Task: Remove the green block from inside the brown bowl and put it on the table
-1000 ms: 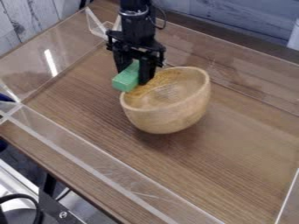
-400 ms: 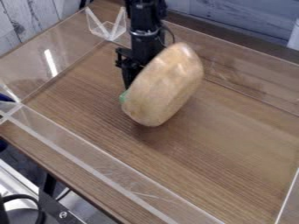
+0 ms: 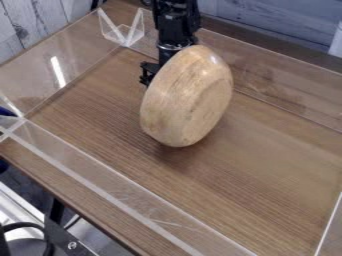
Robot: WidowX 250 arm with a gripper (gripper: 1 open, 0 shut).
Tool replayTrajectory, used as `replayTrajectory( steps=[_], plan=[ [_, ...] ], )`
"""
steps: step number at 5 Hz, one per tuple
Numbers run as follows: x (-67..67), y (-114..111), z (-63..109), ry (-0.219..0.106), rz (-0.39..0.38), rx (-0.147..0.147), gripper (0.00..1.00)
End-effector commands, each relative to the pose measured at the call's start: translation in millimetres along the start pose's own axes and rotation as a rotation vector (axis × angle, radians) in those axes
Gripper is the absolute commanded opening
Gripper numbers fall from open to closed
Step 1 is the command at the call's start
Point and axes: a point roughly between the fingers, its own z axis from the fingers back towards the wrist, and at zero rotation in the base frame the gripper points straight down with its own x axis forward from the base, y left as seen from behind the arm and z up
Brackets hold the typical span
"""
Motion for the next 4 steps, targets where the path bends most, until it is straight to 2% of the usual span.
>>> replayTrajectory(
  steps=[1,4],
  plan=[
    [4.1,-8.3,-1.7,-0.008,-0.03,0.009,0.0],
    [4.7,-35.6,-8.3,0.022,-0.089,0.002,0.0]
  ],
)
